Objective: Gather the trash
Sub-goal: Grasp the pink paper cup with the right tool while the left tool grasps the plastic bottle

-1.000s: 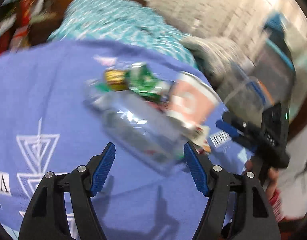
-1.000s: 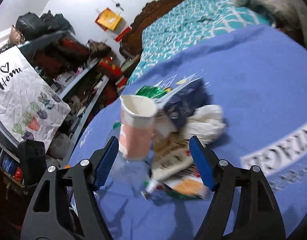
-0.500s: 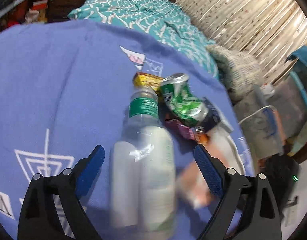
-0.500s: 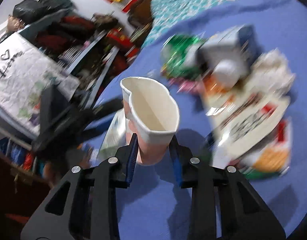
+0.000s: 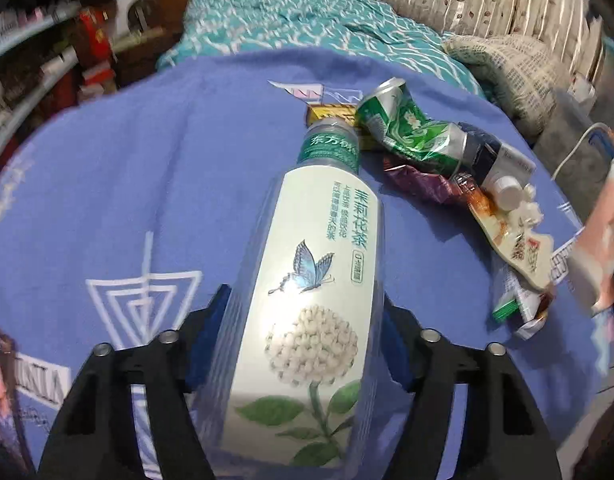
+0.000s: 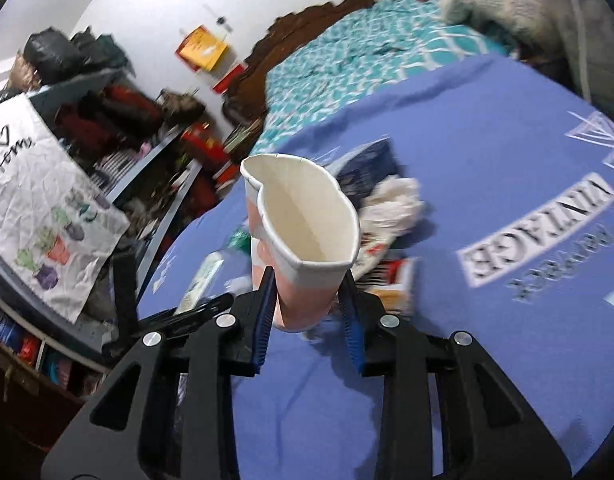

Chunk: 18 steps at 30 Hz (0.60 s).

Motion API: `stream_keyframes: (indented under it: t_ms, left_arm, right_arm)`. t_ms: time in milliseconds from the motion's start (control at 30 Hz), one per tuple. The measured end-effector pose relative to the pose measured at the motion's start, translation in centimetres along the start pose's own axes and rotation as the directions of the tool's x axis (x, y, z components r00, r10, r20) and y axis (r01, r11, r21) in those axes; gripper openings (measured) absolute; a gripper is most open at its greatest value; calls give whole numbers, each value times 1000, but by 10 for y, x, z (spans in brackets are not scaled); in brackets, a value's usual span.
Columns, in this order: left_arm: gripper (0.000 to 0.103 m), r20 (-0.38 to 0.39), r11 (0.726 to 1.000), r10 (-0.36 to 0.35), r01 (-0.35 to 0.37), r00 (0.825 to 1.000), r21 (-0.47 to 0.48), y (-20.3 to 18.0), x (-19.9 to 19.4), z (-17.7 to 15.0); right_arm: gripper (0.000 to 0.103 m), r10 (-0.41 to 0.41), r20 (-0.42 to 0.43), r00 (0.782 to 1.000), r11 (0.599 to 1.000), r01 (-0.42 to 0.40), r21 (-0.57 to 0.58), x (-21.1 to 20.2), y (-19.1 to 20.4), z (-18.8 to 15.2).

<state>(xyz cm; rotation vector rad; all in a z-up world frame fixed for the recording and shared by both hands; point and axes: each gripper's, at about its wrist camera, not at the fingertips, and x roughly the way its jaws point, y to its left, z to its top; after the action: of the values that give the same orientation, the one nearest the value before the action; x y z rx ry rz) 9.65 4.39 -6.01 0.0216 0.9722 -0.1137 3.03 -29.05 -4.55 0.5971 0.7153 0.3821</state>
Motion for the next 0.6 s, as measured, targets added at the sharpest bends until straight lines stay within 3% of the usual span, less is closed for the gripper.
stream_keyframes:
  t_ms: [167,333,600]
  left_arm:
    - [58,79,998,-58,58,995,0,-5,-36,-4]
    - [58,166,983,-182,178,969,40,-21,-75,1]
    - [58,87,920,-346,320,934,228,-109,-71,15]
  right_arm:
    - [34,-52,44,998,996,48,75,-25,-32,-2]
    - [34,-111,99,989,988,99,119,-48,-53,-5]
    - [34,-207,138,969,964,178,198,-76,-89,-10]
